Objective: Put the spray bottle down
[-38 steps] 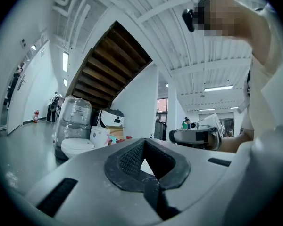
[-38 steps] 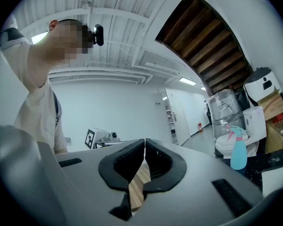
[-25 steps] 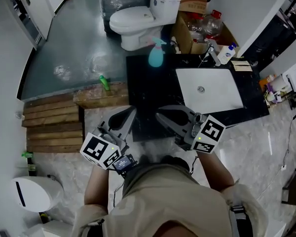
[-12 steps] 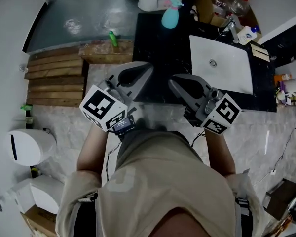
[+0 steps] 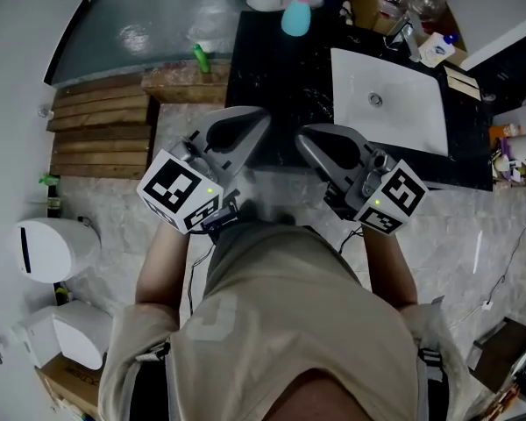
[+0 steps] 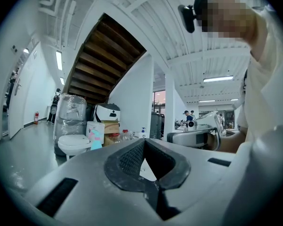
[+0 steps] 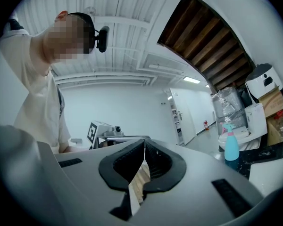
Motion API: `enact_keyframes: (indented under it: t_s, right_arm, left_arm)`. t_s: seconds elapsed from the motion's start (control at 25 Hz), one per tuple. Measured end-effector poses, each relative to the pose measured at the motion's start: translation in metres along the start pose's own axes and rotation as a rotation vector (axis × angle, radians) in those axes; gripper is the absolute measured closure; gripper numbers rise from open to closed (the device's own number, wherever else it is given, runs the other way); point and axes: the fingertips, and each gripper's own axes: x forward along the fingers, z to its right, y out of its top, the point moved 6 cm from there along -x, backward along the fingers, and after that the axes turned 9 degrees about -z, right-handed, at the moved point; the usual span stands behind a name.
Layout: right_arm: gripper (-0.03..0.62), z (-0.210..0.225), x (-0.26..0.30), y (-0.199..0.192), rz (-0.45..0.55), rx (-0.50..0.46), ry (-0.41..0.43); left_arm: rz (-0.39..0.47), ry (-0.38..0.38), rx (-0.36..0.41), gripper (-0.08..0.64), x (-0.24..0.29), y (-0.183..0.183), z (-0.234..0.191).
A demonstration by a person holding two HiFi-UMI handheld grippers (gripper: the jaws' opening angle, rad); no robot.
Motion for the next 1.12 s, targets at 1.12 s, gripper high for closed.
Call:
enact_keyframes:
  t_s: [1.12]
  right_arm:
    - [0.571,-0.006,-0.067,-0.047,-0.005,0.095,0.065]
  left_arm:
    - [-0.118,0.087,-0.078,0.549,0.015,-0.028,0.071]
